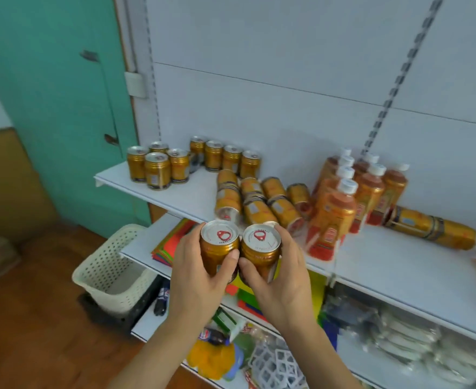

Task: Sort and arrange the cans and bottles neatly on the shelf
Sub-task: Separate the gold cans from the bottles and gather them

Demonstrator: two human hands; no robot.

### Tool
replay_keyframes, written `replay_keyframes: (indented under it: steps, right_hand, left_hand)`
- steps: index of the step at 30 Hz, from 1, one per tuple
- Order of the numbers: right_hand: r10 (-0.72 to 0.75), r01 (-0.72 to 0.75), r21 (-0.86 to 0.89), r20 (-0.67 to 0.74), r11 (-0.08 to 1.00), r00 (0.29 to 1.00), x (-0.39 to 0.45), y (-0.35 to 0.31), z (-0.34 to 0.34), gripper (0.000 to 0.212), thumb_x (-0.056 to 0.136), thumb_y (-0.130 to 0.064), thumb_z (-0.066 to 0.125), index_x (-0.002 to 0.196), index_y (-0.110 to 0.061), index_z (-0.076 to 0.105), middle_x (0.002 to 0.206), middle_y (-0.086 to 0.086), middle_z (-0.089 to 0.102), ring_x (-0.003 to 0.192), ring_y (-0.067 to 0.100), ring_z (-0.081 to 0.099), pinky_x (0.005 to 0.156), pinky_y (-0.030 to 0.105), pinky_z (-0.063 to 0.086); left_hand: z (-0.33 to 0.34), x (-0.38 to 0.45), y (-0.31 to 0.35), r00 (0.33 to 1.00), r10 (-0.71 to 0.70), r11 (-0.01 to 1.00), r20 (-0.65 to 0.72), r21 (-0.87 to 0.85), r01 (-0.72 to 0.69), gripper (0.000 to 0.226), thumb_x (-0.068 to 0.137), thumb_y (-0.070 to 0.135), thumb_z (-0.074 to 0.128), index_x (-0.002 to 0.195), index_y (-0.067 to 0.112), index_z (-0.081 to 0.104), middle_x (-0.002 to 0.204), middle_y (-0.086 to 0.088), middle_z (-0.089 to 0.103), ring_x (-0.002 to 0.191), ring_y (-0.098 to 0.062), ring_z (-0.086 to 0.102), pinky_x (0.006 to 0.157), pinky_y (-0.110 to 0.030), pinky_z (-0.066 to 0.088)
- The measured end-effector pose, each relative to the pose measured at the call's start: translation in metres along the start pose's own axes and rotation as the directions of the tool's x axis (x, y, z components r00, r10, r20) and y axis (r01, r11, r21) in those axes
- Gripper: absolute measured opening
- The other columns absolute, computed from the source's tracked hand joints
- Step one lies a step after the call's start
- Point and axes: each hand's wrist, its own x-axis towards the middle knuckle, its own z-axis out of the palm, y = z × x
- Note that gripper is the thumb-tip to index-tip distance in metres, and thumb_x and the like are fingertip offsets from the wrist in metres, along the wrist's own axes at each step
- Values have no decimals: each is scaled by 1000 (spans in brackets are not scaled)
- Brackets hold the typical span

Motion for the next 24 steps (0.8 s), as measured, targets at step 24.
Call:
replay_keyframes:
  steps: [24]
  right_hand:
    - [172,-124,-283,151,951,973,232,-25,165,83,73,-43,87,143,-27,45,127,-1,63,123,23,57,90,35,49]
  left_hand:
    - [-57,258,-129,926,203,781,319,517,-350,74,83,71,68,139,27,50,124,6,66,123,-22,53,103,-46,43]
